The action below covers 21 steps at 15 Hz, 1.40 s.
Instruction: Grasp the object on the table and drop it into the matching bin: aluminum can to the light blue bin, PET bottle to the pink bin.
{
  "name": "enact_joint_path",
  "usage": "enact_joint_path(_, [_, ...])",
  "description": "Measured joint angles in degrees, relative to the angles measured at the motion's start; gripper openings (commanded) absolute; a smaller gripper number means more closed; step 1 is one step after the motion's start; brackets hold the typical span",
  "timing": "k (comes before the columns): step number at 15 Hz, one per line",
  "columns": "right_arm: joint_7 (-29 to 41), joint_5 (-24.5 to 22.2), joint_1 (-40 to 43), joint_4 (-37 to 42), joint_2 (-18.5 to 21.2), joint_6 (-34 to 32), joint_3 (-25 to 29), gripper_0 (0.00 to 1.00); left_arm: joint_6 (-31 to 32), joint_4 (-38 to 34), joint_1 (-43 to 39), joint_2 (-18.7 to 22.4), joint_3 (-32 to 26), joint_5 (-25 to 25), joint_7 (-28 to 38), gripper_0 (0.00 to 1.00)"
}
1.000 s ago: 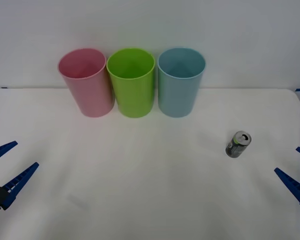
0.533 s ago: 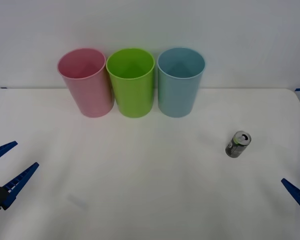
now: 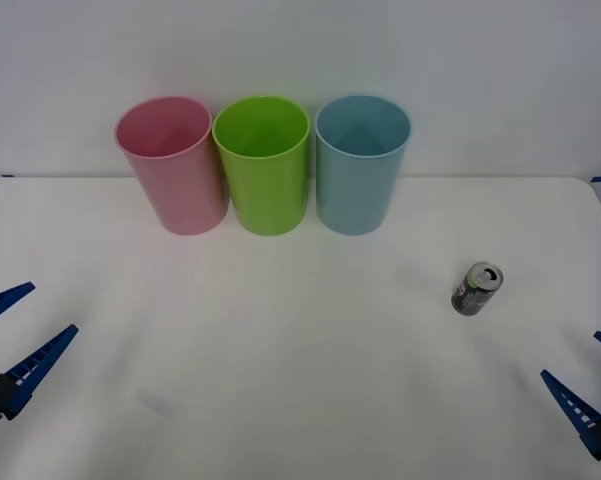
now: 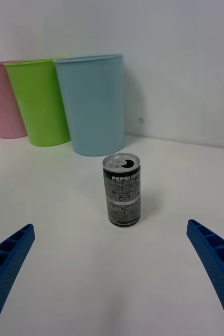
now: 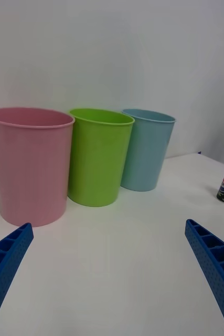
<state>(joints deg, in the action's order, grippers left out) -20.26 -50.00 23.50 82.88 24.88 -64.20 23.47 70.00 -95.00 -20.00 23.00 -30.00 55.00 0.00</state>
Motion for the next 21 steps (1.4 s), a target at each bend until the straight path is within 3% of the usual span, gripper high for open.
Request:
enact_joint_path(7, [-5.42,2.40,-1.94,-1.15,-0.56,10.38,-7.88,1.00,0.00,0.00,0.00,0.00,0.00,0.00,0.00,1.00])
enact_joint_path(13, [-5.46,-2.83,-6.47,-1.19,-5.66,16.82,-9.01,1.00,0.00,0.00,0.00,0.00,0.00,0.00,0.00,1.00])
enact_joint_path(21, [-6.07,-1.79,-14.43,-8.83,-6.21,21.56,-13.46,1.00,0.00,0.00,0.00,0.00,0.00,0.00,0.00,1.00])
